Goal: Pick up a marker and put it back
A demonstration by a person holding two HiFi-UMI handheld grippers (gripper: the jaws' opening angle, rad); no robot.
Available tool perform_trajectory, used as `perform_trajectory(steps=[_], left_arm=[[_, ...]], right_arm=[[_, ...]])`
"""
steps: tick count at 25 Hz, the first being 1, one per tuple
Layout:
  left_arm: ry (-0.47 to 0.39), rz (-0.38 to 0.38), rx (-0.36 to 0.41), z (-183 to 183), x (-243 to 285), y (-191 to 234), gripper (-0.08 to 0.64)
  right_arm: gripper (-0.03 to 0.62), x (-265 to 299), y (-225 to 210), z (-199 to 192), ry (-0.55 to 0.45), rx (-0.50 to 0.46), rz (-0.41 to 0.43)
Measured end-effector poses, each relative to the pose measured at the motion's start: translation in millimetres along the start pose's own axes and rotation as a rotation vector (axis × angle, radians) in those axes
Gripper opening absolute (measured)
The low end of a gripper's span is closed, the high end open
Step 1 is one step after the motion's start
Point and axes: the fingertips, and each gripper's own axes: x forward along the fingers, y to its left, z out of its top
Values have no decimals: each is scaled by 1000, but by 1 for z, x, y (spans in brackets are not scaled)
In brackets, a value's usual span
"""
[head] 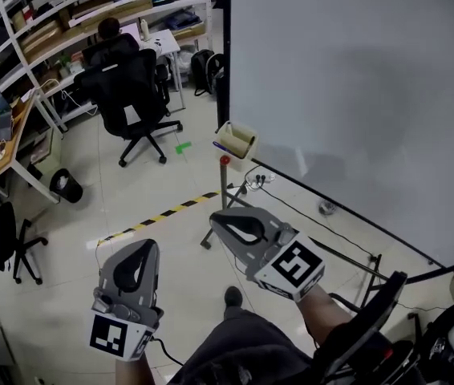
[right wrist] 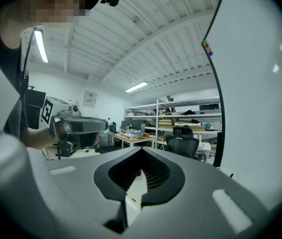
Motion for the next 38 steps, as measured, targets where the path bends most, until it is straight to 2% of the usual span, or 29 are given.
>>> perform_trajectory(steps=[4, 7, 12, 18, 21, 24, 29, 33, 38], left_arm=[[-7, 22, -15, -7, -57, -30, 3], [-27, 31, -33, -3, -93, -54, 3], [-49, 13, -58, 11, -127, -91, 3], [-59, -14, -55, 24, -140, -143, 3], [-49, -25, -53, 28, -140, -176, 3], [-42, -18, -47, 34, -134, -219, 3], [-43, 7, -84, 32, -116, -299, 3], [9, -23, -41, 24, -99, -371, 3], [10, 57, -58, 39, -123, -418, 3]], right_arm=[[0, -26, 59, -7, 5, 2, 11], [1, -50, 98, -5, 30, -31, 21], [0, -92, 140, 10, 54, -80, 12], [0, -145, 155, 16, 49, -96, -12], [0, -175, 157, 11, 38, -65, -11], [0, -216, 158, 4, 33, -47, 3], [1, -295, 155, -16, 35, -25, 44], [1, -358, 142, -51, 44, 77, 14], [1, -394, 163, -57, 16, 147, 86]])
